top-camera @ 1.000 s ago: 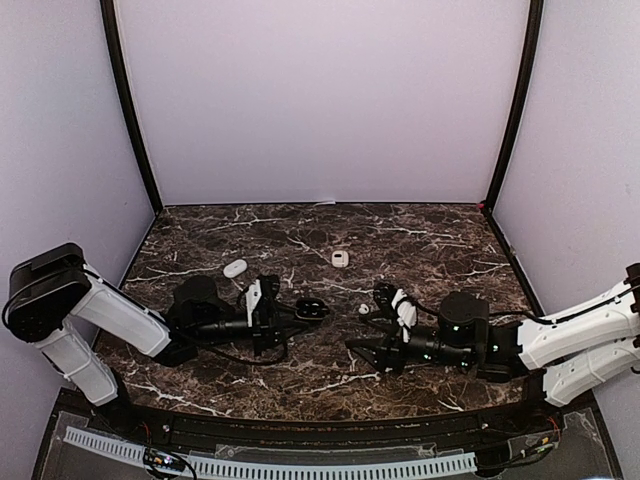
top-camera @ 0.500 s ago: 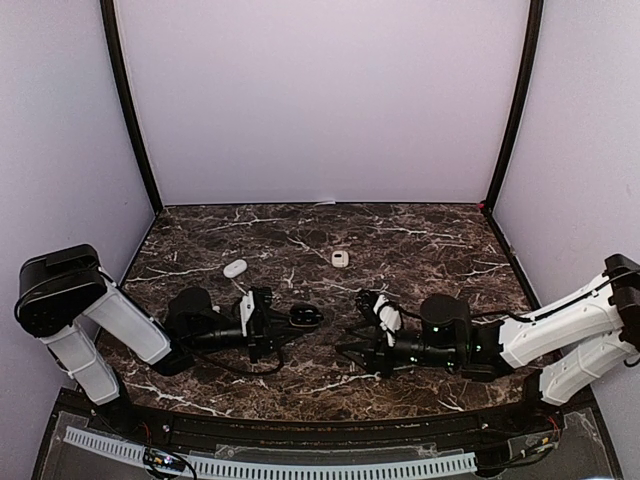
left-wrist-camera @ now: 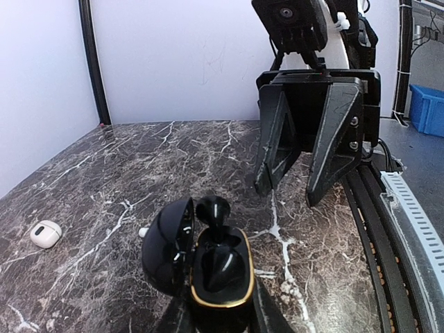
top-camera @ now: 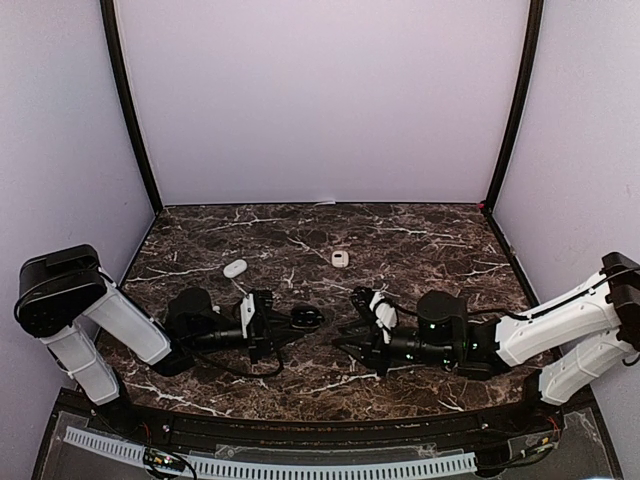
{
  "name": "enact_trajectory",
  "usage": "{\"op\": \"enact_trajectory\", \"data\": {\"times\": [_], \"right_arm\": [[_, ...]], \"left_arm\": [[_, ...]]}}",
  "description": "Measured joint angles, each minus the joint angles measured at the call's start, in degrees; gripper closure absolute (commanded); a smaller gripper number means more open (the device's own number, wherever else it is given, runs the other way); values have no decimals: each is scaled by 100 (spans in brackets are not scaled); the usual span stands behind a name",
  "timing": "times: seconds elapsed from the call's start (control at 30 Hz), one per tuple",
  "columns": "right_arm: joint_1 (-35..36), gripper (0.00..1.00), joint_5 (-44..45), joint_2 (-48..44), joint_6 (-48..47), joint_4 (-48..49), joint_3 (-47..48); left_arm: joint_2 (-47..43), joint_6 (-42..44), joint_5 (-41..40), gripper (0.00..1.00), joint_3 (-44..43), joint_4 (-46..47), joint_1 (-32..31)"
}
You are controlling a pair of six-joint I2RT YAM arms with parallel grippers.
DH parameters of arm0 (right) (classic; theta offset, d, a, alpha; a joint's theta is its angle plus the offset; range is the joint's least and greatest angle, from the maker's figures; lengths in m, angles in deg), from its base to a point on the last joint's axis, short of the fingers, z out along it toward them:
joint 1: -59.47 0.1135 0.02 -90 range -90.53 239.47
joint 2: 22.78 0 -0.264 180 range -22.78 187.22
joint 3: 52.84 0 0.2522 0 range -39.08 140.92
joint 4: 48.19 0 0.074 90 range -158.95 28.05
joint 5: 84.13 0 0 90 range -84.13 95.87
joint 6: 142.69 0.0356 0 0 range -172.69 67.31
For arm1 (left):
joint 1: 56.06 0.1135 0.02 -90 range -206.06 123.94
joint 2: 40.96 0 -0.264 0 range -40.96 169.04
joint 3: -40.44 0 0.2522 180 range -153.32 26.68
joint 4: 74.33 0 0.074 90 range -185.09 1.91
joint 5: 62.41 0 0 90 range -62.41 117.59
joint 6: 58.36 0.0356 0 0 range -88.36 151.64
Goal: Insert the wireless bluetooth earbuds into the charging case
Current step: Adjust the right earbud in the right side groove of the charging case.
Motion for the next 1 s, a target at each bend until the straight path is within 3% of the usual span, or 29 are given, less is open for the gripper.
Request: {"op": "enact_trajectory", "data": {"times": [0.27, 0.37, 0.4, 1.0], "right_arm": [[0, 81, 437, -4, -39, -20, 61], [0, 99, 688, -7, -74, -35, 66], [0, 100, 745, -7, -98, -68, 81], [0, 100, 566, 380, -262, -361, 647]], "left_arm": [[0, 103, 188, 89, -4, 4, -22], [0, 105, 291, 89, -4, 7, -22], [2, 105, 326, 89, -4, 7, -22], [0, 105, 485, 89, -48, 37, -24]]}}
